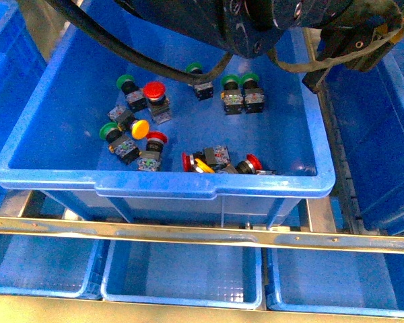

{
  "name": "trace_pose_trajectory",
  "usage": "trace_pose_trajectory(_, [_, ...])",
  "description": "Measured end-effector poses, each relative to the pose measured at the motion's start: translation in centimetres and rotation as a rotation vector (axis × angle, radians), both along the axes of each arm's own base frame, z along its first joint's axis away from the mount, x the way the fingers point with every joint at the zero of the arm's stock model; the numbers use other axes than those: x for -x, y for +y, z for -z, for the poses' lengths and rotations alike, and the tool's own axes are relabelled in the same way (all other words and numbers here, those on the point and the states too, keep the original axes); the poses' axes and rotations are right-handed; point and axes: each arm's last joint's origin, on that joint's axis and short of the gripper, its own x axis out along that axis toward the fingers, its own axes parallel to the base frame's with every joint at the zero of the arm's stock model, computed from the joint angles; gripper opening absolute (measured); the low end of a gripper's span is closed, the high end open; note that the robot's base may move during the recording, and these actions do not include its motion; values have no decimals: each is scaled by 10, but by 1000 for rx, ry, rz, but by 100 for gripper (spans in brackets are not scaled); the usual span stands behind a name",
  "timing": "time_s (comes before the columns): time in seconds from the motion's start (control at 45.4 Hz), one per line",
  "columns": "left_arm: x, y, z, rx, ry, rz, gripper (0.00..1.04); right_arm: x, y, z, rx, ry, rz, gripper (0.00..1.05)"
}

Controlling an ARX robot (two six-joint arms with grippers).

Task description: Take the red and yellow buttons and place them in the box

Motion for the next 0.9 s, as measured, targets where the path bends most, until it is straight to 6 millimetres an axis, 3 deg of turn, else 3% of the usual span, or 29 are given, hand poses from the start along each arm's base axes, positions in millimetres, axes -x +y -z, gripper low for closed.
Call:
trace_pose_trajectory(0.286, [-2, 12, 11, 9, 23, -26, 35, 0, 0, 0, 0, 0, 0, 97])
trace_pose_trajectory(0.419, [-5, 16, 11, 10, 24, -35, 35, -6, 0, -1, 168, 365, 21, 97])
trace_pose_trajectory(0.507, [-6, 17, 11, 12, 22, -37, 35, -23, 4, -6, 330, 480, -98, 97])
trace_pose_trajectory(0.661, [-6, 16, 11, 13, 22, -32, 35, -62, 11, -17, 558, 452, -262, 97])
trace_pose_trajectory(0.727, [-6, 16, 11, 13, 22, -33, 35, -81, 15, -22, 624, 422, -312, 97])
trace_pose_trajectory(0.904, [-5, 16, 11, 10, 25, -31, 35, -103, 24, -21, 702, 384, -401, 97])
